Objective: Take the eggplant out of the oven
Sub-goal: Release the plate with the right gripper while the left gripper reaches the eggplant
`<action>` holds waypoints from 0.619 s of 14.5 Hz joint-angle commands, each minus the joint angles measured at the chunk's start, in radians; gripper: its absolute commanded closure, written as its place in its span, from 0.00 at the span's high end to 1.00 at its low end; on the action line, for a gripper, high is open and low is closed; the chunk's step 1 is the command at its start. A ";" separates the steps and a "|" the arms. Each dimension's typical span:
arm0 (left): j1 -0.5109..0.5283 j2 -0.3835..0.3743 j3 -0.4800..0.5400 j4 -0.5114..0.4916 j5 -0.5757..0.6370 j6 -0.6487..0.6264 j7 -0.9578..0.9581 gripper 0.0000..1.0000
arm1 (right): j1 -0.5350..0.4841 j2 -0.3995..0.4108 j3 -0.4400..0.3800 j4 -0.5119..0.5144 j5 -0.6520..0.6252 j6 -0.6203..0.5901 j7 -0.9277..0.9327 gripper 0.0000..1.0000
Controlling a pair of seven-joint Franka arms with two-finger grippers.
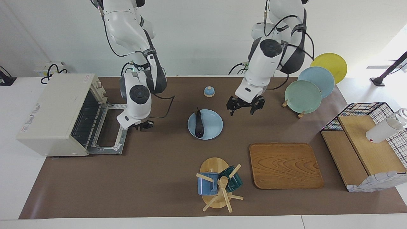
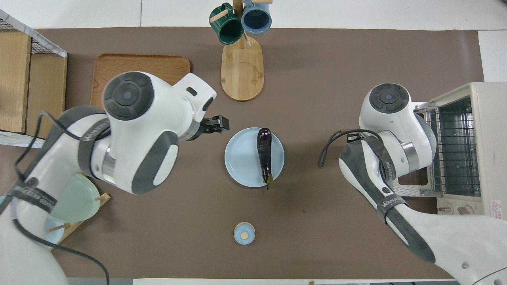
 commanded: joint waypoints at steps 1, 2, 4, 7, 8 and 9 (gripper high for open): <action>-0.067 0.052 0.017 0.001 -0.034 0.071 -0.012 1.00 | -0.028 -0.045 0.015 -0.070 -0.019 0.053 -0.033 0.15; -0.097 0.076 0.017 0.000 -0.039 0.108 -0.018 1.00 | -0.043 -0.047 0.015 -0.076 -0.027 0.063 -0.039 0.15; -0.148 0.125 0.018 0.000 -0.039 0.177 -0.060 1.00 | -0.057 -0.047 0.015 -0.084 -0.051 0.065 -0.063 0.15; -0.191 0.187 0.018 0.000 -0.039 0.250 -0.064 1.00 | -0.074 -0.047 0.015 -0.084 -0.059 0.065 -0.074 0.15; -0.202 0.196 0.018 -0.002 -0.039 0.269 -0.064 1.00 | -0.074 -0.048 0.015 -0.084 -0.065 0.064 -0.077 0.15; -0.211 0.208 0.020 -0.002 -0.039 0.286 -0.064 1.00 | -0.074 -0.047 0.015 -0.081 -0.081 0.062 -0.085 0.15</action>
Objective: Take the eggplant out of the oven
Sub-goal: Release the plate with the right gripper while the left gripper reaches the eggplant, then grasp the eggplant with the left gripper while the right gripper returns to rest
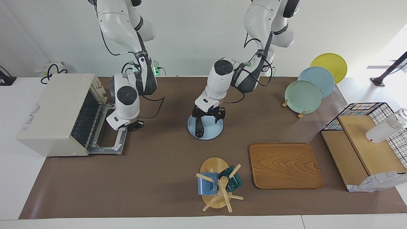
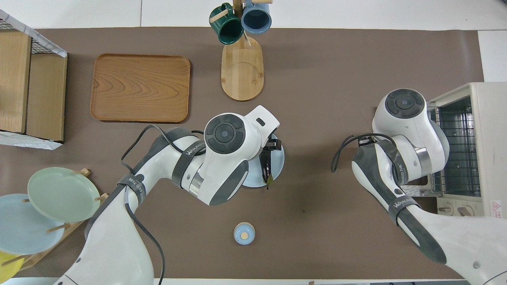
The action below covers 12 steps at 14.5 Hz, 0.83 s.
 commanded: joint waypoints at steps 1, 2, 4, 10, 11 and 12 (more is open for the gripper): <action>-0.038 0.036 0.020 0.002 -0.015 0.047 0.000 1.00 | -0.026 -0.030 0.010 -0.022 -0.071 0.011 -0.065 0.15; -0.044 0.039 0.020 0.002 -0.015 0.055 0.003 1.00 | -0.026 -0.030 0.010 -0.011 -0.085 0.002 -0.101 0.15; -0.049 0.048 0.020 0.000 -0.014 0.061 0.010 1.00 | -0.049 -0.039 0.012 0.034 -0.085 -0.051 -0.156 0.15; -0.058 0.053 0.020 -0.020 -0.012 0.076 0.019 1.00 | -0.095 -0.122 0.013 0.137 -0.073 -0.220 -0.303 0.15; -0.058 0.051 0.021 -0.029 -0.012 0.090 0.019 1.00 | -0.112 -0.134 0.013 0.145 -0.072 -0.235 -0.336 0.15; -0.058 0.051 0.021 -0.035 -0.012 0.097 0.019 1.00 | -0.127 -0.142 0.013 0.147 -0.070 -0.239 -0.360 0.15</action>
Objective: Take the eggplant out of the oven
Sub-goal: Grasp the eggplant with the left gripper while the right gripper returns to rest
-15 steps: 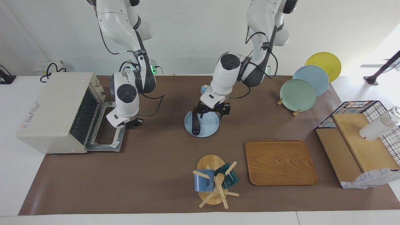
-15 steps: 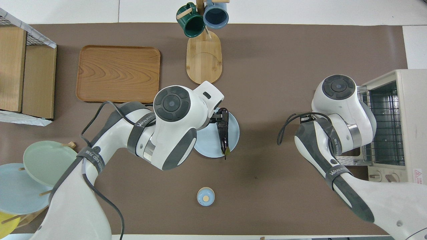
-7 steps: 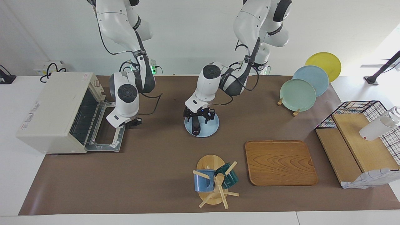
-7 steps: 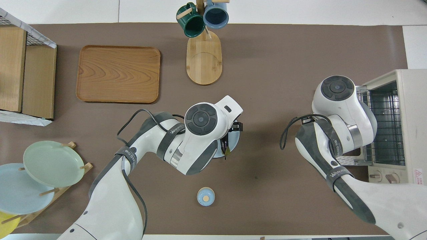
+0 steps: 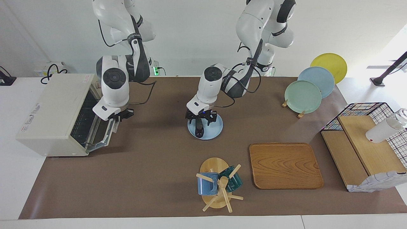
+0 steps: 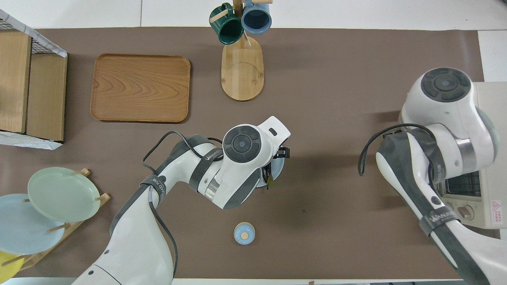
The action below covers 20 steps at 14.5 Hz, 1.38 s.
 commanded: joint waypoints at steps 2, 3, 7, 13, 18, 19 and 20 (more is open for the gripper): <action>-0.022 -0.002 0.020 -0.045 -0.011 0.059 0.015 1.00 | -0.092 -0.015 -0.005 0.028 -0.039 -0.003 -0.123 0.15; -0.022 -0.002 0.020 -0.045 -0.011 0.065 0.015 0.98 | -0.103 -0.020 -0.005 0.028 -0.030 -0.011 -0.138 0.15; -0.016 -0.002 0.020 -0.041 -0.009 0.057 0.020 0.87 | -0.112 -0.075 -0.008 0.068 0.001 -0.089 -0.202 0.16; -0.007 -0.002 0.020 -0.034 -0.008 0.048 0.030 0.64 | -0.109 -0.126 -0.003 0.134 0.154 -0.154 -0.220 0.21; 0.007 -0.016 0.021 -0.031 -0.006 0.019 0.034 0.49 | -0.115 -0.089 -0.003 0.295 0.216 -0.302 -0.218 0.24; 0.010 -0.019 0.021 -0.027 -0.006 0.005 0.040 0.44 | -0.115 -0.092 -0.003 0.293 0.234 -0.315 -0.215 0.36; 0.012 -0.025 0.023 -0.024 -0.006 -0.006 0.044 0.40 | -0.115 -0.095 -0.005 0.287 0.245 -0.315 -0.215 0.54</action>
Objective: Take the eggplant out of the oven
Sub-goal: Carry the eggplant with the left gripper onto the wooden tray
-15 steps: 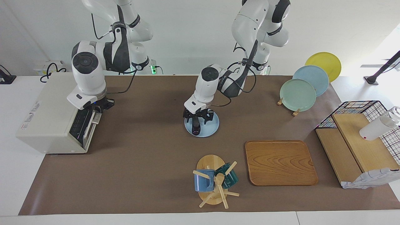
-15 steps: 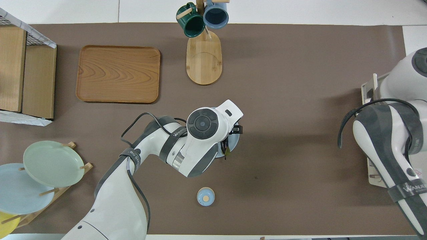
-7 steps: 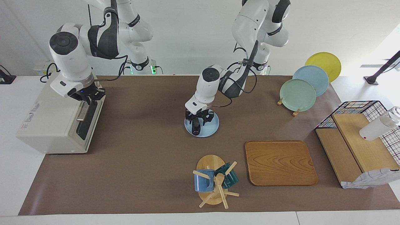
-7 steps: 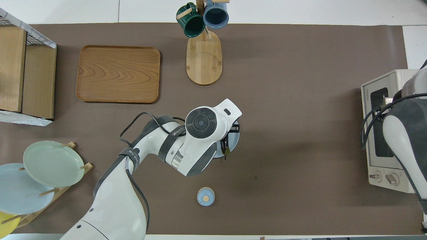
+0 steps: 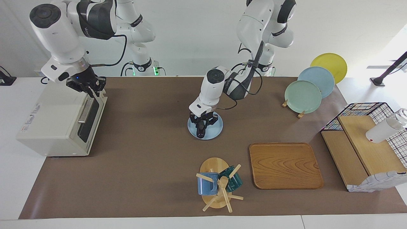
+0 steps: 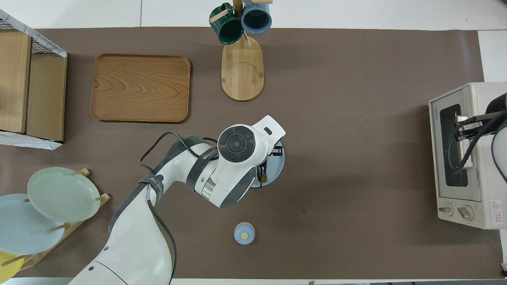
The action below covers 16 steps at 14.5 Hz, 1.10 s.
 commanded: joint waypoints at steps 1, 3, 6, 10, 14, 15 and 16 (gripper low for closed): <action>0.005 -0.029 0.007 -0.002 -0.006 -0.041 0.025 0.32 | -0.012 0.024 0.006 0.025 0.040 -0.021 -0.018 0.62; 0.024 -0.036 0.007 -0.001 -0.006 -0.056 0.025 0.12 | -0.023 0.022 0.004 0.023 0.048 -0.018 -0.017 1.00; 0.085 -0.123 0.006 0.007 -0.009 -0.171 0.027 0.00 | -0.023 0.004 0.007 0.025 0.051 -0.022 -0.001 1.00; 0.260 -0.113 0.007 0.154 -0.008 -0.337 0.096 0.00 | -0.024 -0.024 0.009 0.017 0.054 -0.039 0.006 1.00; 0.474 -0.083 0.007 0.195 -0.002 -0.340 0.339 0.00 | -0.006 -0.016 -0.008 0.036 0.117 -0.033 0.048 1.00; 0.516 -0.057 0.007 0.205 0.000 -0.340 0.405 0.00 | -0.003 -0.013 -0.009 0.036 0.118 -0.033 0.049 1.00; 0.537 -0.015 0.007 0.258 0.008 -0.344 0.437 0.00 | -0.004 -0.013 -0.009 0.034 0.118 -0.035 0.049 1.00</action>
